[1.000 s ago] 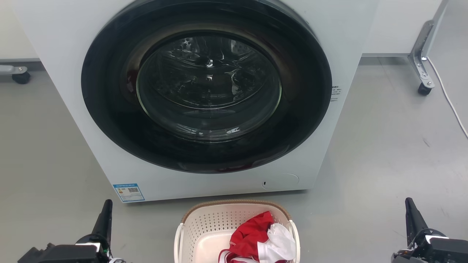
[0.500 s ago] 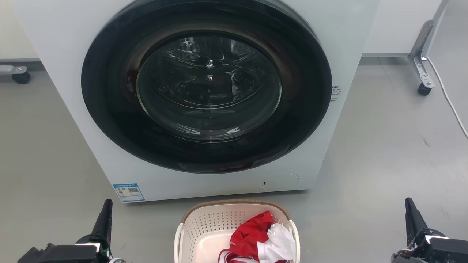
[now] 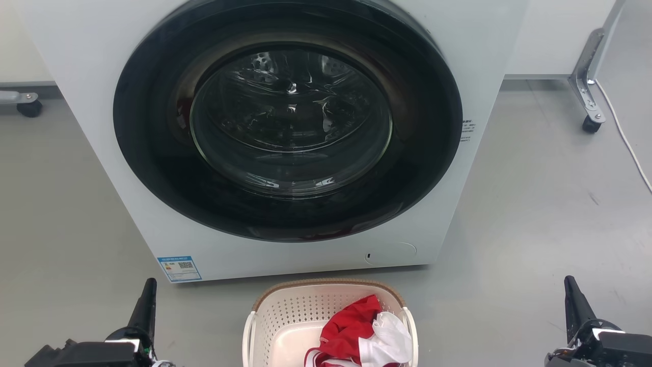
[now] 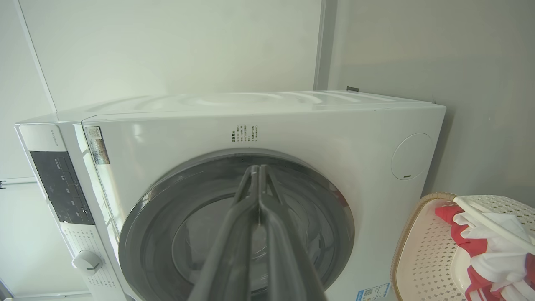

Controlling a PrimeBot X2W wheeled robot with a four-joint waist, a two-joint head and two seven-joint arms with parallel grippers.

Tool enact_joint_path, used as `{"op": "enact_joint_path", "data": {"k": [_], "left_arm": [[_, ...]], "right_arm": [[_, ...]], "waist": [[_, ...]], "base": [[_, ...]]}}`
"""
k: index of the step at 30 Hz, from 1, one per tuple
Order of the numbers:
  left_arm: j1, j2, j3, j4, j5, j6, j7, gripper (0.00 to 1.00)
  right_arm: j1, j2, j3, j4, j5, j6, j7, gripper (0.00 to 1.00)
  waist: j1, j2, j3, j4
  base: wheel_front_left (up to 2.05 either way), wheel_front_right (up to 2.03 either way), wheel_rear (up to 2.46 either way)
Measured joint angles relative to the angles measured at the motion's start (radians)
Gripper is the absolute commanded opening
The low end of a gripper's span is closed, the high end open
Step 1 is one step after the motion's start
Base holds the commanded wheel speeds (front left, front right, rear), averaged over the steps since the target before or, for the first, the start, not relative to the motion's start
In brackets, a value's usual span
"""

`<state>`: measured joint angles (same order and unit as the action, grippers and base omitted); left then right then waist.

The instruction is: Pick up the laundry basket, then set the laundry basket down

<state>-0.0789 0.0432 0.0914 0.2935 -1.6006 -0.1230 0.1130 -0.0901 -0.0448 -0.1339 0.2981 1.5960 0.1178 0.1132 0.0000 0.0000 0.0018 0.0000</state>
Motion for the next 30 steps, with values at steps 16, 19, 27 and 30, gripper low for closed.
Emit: {"op": "enact_joint_path", "data": {"k": [16,19,27,30], "left_arm": [[0.000,0.000,0.000,0.001,0.000,0.000,0.000,0.00],[0.000,0.000,0.000,0.001,0.000,0.000,0.000,0.00],[0.000,0.000,0.000,0.002,0.000,0.000,0.000,0.00],[0.000,0.000,0.000,0.002,0.000,0.000,0.000,0.00]], "right_arm": [[0.000,0.000,0.000,0.000,0.001,0.002,0.000,0.00],[0.000,0.000,0.000,0.000,0.001,0.002,0.000,0.00],[0.000,0.000,0.000,0.000,0.001,0.002,0.000,0.00],[0.000,0.000,0.000,0.000,0.001,0.002,0.000,0.00]], "waist": [[0.0000,0.0000,0.000,0.000],[0.0000,0.0000,0.000,0.000],[0.0000,0.0000,0.000,0.000],[0.0000,0.0000,0.000,0.000]], "base": [[0.00,0.00,0.00],[0.00,0.00,0.00],[0.00,0.00,0.00],[0.00,0.00,0.00]]}}
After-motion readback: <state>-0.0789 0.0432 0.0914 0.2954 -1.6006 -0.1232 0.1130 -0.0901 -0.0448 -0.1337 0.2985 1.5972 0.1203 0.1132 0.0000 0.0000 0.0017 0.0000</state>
